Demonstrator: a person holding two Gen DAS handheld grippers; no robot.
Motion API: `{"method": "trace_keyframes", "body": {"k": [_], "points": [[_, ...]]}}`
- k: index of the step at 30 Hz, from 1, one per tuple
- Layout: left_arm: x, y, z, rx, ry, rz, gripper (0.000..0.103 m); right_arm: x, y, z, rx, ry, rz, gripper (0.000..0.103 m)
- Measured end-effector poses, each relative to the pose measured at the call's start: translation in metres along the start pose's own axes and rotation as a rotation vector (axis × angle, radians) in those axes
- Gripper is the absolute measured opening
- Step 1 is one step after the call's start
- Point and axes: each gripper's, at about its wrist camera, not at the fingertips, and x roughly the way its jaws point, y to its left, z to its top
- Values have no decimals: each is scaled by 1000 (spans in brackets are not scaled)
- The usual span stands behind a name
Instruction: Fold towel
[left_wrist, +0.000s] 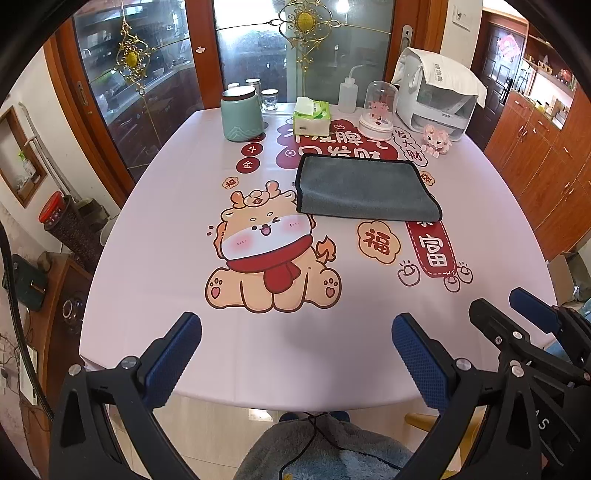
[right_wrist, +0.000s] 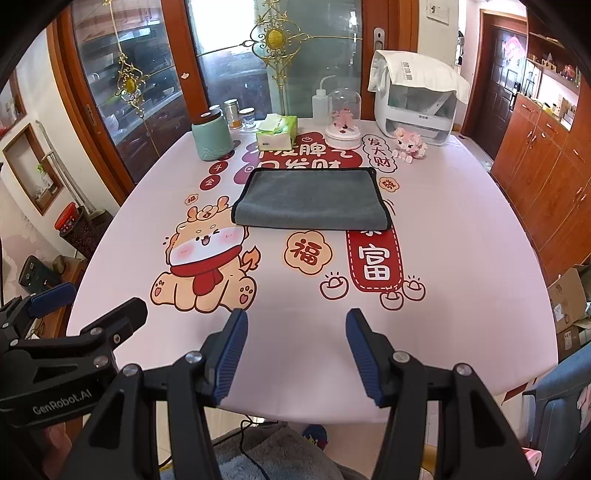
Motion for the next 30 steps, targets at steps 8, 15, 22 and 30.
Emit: {"method": "trace_keyframes", "body": {"k": [8, 15, 22, 30], "points": [[0, 0, 1, -2, 0, 0, 103, 0, 0, 0, 0, 1, 1, 56], [0, 0, 0, -1, 1, 0, 103, 0, -1, 1, 1, 2, 1, 56], [-1, -1, -3, 0, 2, 2, 103, 0, -3, -1, 1, 3, 4, 56], [0, -3, -3, 0, 3, 4, 103, 1, -5, -1, 1, 5, 6, 56]]}}
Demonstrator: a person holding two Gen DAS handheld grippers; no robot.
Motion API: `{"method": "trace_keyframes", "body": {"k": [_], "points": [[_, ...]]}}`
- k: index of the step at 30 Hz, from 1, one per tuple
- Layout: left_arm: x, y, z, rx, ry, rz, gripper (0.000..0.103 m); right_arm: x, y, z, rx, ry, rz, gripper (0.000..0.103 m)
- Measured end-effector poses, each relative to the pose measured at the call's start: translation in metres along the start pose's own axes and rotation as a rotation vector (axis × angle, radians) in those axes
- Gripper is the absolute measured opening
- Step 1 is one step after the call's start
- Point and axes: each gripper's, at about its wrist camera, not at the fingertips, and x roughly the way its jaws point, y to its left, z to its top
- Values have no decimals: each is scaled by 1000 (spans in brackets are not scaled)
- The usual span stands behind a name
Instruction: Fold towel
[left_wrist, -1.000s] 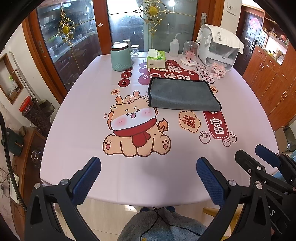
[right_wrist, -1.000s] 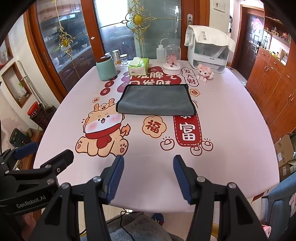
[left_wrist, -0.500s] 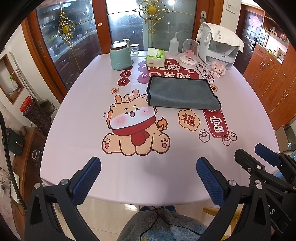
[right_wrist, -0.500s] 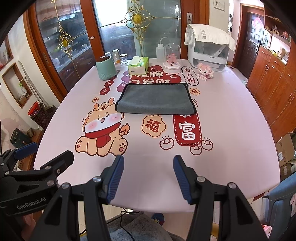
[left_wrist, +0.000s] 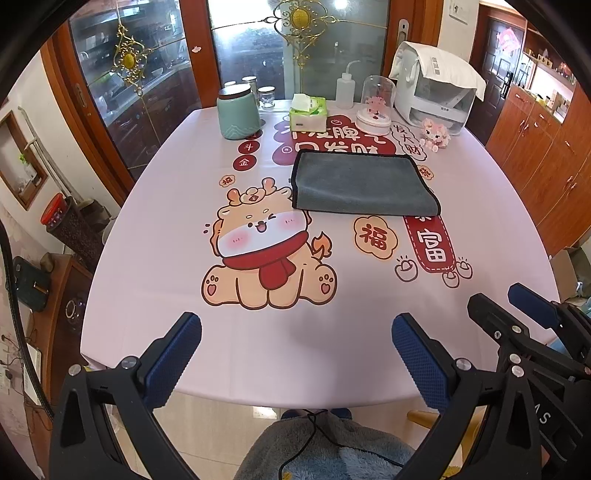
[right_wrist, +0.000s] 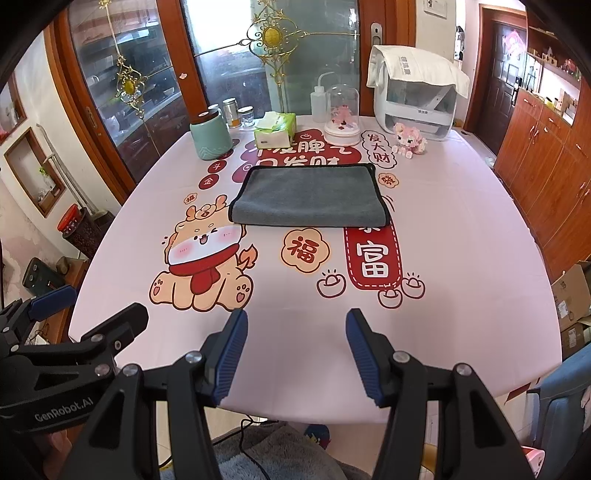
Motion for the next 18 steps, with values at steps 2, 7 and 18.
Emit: {"method": "trace_keyframes", "body": {"k": [2, 7, 18], "points": [[-1, 0, -1, 0, 1, 0, 103, 0, 0, 0, 0, 0, 1, 56], [0, 0, 0, 1, 2, 0, 103, 1, -1, 0, 1, 4, 1, 56], [-1, 0, 1, 3, -1, 1, 103, 3, -3, 1, 2, 5, 4, 56]]}}
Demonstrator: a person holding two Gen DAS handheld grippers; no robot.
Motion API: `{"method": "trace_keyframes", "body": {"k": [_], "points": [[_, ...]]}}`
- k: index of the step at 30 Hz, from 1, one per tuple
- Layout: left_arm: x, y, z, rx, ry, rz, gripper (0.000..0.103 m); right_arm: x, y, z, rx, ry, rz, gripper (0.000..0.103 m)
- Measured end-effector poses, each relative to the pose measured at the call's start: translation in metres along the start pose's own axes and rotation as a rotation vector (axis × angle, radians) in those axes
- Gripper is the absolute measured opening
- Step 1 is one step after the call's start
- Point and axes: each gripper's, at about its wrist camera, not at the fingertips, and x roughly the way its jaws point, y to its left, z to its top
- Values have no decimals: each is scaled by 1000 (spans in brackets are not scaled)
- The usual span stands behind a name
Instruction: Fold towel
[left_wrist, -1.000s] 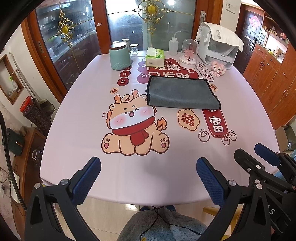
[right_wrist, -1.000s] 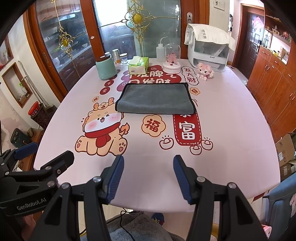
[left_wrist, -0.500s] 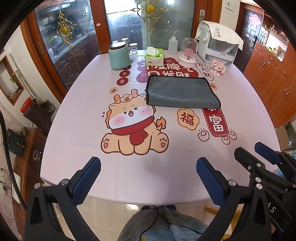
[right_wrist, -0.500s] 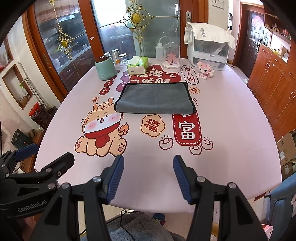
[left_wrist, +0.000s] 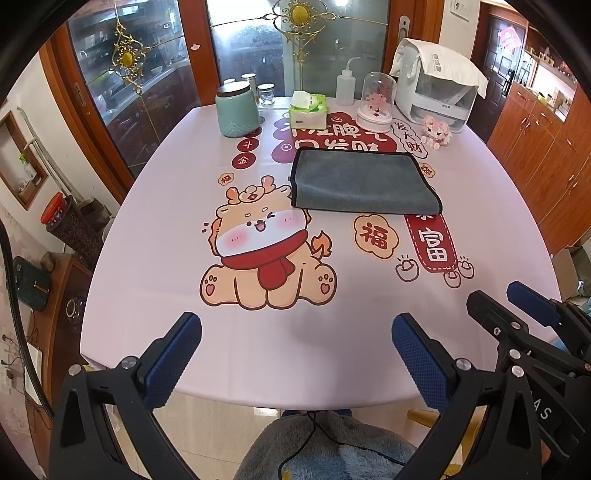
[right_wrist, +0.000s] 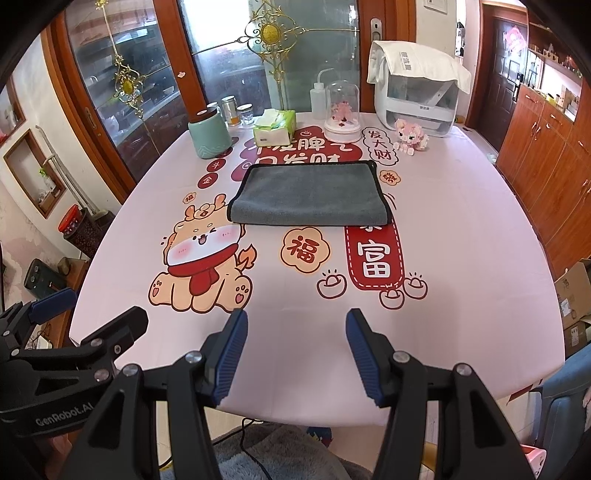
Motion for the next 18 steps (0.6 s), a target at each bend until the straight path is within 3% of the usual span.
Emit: {"method": "trace_keyframes", "body": {"k": [18], "points": [[0, -1, 2, 3, 6, 1, 103, 6, 1, 0, 4, 9, 6, 56]]}}
